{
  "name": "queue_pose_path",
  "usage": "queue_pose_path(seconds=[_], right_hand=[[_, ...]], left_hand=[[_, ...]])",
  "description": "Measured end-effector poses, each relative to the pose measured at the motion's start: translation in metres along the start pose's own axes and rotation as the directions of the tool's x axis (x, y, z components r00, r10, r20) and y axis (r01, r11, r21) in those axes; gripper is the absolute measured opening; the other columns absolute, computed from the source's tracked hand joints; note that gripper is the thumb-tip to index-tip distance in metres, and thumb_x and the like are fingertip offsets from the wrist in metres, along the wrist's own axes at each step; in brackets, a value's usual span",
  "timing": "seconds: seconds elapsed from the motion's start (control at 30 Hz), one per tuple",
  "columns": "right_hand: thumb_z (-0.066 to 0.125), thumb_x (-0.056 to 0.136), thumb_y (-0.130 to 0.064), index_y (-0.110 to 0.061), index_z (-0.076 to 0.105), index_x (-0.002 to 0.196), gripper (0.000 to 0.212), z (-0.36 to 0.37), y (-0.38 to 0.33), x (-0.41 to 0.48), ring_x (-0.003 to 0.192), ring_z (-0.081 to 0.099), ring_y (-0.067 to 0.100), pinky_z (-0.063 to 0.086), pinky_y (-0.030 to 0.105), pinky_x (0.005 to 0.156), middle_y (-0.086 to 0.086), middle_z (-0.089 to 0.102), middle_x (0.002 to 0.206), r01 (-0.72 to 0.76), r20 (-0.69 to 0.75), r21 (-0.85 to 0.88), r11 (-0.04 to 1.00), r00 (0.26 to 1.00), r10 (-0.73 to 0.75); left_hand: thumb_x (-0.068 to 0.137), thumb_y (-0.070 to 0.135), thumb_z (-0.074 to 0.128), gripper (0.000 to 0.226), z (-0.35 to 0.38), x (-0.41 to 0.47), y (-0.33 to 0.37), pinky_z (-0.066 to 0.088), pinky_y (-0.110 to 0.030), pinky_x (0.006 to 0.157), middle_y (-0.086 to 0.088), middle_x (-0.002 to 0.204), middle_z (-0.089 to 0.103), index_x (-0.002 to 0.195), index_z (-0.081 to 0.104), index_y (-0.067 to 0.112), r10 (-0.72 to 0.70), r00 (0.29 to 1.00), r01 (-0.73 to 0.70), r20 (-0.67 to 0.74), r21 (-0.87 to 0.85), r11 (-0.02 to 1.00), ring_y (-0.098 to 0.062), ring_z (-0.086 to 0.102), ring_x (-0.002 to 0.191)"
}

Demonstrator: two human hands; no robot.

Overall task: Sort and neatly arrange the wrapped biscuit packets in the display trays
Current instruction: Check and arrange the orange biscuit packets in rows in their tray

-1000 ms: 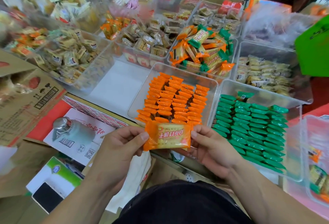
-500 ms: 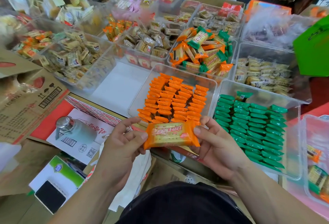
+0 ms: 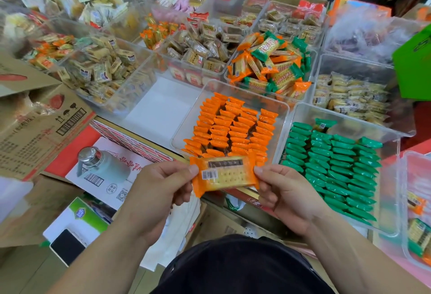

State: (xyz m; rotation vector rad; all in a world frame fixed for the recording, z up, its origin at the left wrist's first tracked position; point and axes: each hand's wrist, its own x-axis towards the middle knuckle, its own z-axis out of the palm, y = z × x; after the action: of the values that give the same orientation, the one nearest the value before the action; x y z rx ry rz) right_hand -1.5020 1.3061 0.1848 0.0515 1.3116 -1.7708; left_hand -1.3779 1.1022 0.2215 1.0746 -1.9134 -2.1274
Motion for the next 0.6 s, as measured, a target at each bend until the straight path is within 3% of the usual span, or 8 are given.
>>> queue_pose_path(seconds=[0.1, 0.2, 0.37, 0.47, 0.53, 0.6], right_hand=[[0.068, 0.081, -0.013, -0.01, 0.052, 0.06, 0.027, 0.004, 0.001, 0.003, 0.042, 0.029, 0.008, 0.022, 0.021, 0.044, 0.002, 0.041, 0.056, -0.063, 0.015, 0.102, 0.993, 0.998, 0.062], [0.069, 0.081, -0.015, -0.011, 0.054, 0.062, 0.024, 0.006, 0.003, 0.007, 0.041, 0.028, 0.008, 0.023, 0.02, 0.042, 0.002, 0.04, 0.055, -0.079, -0.021, 0.063, 0.995, 0.997, 0.08], [0.072, 0.079, -0.025, -0.006, 0.066, 0.089, 0.023, 0.006, 0.005, 0.014, 0.037, 0.034, 0.011, 0.027, 0.021, 0.039, 0.006, 0.047, 0.051, -0.066, -0.139, -0.123, 0.99, 0.989, 0.049], [0.062, 0.096, -0.031, -0.006, 0.062, 0.114, 0.031, 0.008, 0.002, 0.022, 0.049, 0.061, 0.02, 0.048, 0.025, 0.044, 0.019, 0.071, 0.075, -0.098, -0.168, -0.034, 0.995, 0.982, 0.091], [0.057, 0.096, -0.042, -0.007, 0.061, 0.117, 0.04, 0.007, -0.001, 0.03, 0.066, 0.072, 0.026, 0.057, 0.028, 0.053, 0.025, 0.074, 0.095, -0.095, -0.173, 0.013, 0.995, 0.98, 0.096], [0.064, 0.09, -0.04, -0.007, 0.063, 0.116, 0.041, 0.005, -0.002, 0.041, 0.077, 0.075, 0.029, 0.06, 0.028, 0.058, 0.023, 0.074, 0.1, -0.069, -0.196, -0.011, 0.998, 0.978, 0.065]], left_hand=[[0.078, 0.02, 0.071, 0.022, -0.004, 0.008, 0.0, 0.034, -0.025, 0.051, -0.006, 0.057, 0.047, 0.059, 0.066, 0.012, -0.177, 0.979, 0.194, 0.1, -0.192, 0.962, -0.016, 0.041, 0.051], [0.081, 0.02, 0.07, 0.027, -0.005, 0.014, -0.005, 0.031, -0.025, 0.052, -0.005, 0.057, 0.046, 0.056, 0.064, 0.015, -0.201, 0.972, 0.222, 0.118, -0.207, 0.953, -0.015, 0.038, 0.051], [0.095, 0.015, 0.064, 0.029, -0.005, 0.02, -0.011, 0.041, -0.03, 0.055, -0.012, 0.06, 0.057, 0.068, 0.072, 0.012, -0.07, 0.997, 0.07, 0.015, 0.026, 0.997, -0.019, 0.049, 0.053], [0.095, 0.008, 0.064, 0.017, -0.001, 0.027, -0.014, 0.052, -0.029, 0.056, -0.01, 0.07, 0.072, 0.085, 0.077, 0.011, 0.072, 0.997, -0.07, -0.003, 0.177, 0.982, -0.021, 0.065, 0.059], [0.093, 0.007, 0.066, 0.015, 0.003, 0.036, -0.017, 0.056, -0.024, 0.062, -0.003, 0.077, 0.076, 0.093, 0.079, 0.015, 0.117, 0.993, -0.118, 0.02, 0.256, 0.959, -0.014, 0.071, 0.068], [0.091, 0.008, 0.07, 0.019, 0.005, 0.05, -0.025, 0.056, -0.02, 0.07, 0.006, 0.085, 0.077, 0.099, 0.08, 0.021, 0.126, 0.99, -0.138, 0.056, 0.331, 0.933, -0.009, 0.072, 0.08]])
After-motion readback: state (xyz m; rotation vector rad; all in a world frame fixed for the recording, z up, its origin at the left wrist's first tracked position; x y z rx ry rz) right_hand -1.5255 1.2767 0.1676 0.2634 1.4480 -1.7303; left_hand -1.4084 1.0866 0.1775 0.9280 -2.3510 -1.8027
